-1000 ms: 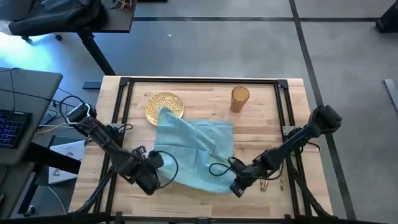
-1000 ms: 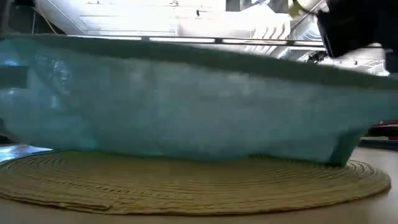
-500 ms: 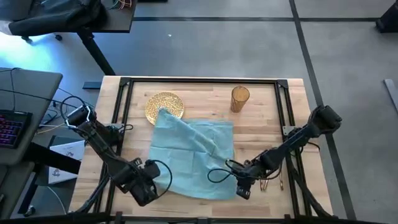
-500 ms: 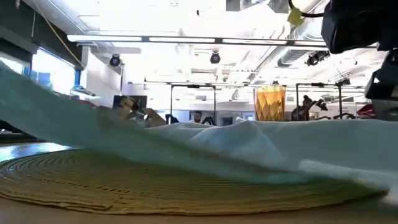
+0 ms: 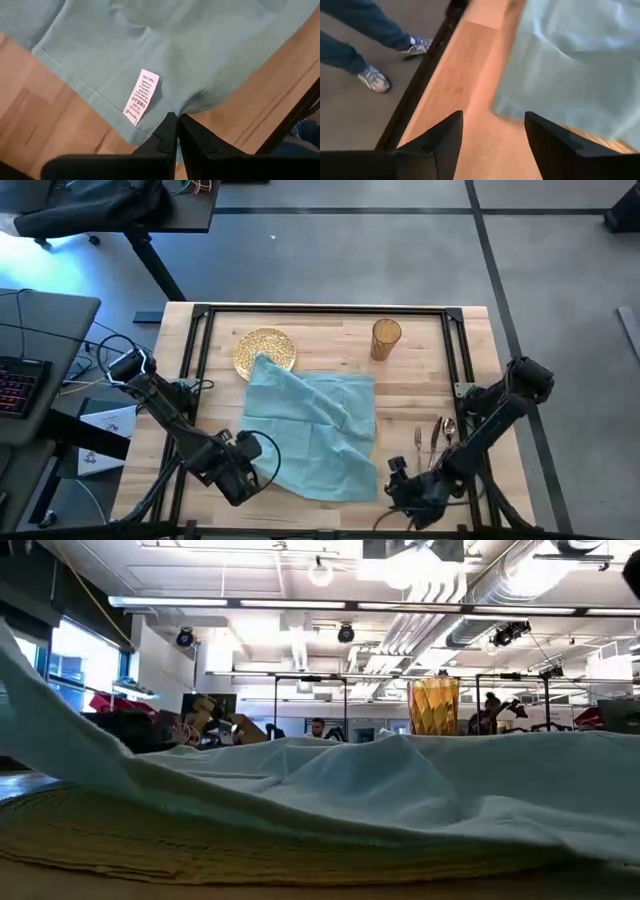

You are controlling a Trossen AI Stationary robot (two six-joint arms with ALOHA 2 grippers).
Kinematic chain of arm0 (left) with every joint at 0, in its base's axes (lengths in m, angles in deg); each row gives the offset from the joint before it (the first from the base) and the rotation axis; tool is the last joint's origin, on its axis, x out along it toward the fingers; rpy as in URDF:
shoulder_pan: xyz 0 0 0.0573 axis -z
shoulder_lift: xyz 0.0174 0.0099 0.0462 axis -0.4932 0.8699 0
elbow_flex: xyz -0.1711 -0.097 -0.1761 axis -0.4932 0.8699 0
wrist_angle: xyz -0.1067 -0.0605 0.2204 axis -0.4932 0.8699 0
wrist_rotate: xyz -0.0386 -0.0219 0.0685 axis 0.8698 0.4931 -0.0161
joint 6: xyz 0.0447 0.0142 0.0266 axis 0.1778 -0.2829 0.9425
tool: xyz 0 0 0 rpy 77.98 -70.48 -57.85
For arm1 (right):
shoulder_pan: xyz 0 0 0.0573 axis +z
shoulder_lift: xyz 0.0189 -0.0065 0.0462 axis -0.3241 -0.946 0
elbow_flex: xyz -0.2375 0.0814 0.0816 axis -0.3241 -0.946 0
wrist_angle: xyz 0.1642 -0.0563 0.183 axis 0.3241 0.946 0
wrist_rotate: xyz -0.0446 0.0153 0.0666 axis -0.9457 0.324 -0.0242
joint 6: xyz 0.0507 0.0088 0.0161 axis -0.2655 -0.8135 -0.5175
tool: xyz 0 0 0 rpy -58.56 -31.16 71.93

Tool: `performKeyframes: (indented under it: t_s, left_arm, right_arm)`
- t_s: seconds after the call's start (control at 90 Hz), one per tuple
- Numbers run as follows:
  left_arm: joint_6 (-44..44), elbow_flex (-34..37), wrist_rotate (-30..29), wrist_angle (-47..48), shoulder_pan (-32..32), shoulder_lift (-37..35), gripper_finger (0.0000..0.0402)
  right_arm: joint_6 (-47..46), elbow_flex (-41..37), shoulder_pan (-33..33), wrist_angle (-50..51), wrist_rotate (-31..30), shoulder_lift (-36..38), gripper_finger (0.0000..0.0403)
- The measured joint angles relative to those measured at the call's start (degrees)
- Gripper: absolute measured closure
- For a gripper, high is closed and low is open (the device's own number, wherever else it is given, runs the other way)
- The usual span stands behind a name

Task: Set table place
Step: Fold the blue napkin

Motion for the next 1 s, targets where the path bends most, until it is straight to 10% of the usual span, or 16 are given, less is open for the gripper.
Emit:
performKeyframes:
  t_s: [0.622,1.0]
  left_arm:
    - [0.84,-0.02,1.12,-0.48,-0.11,0.00,0.0402]
    - [4.94,-13.86,0.89,3.89,1.80,-0.07,0.0402]
  right_arm:
    - [-4.61,9.79,-3.05,6.66,-0.98,-15.41,0.0363]
    - [-17.50,21.67,-3.56,37.30,-4.84,-5.94,0.0402]
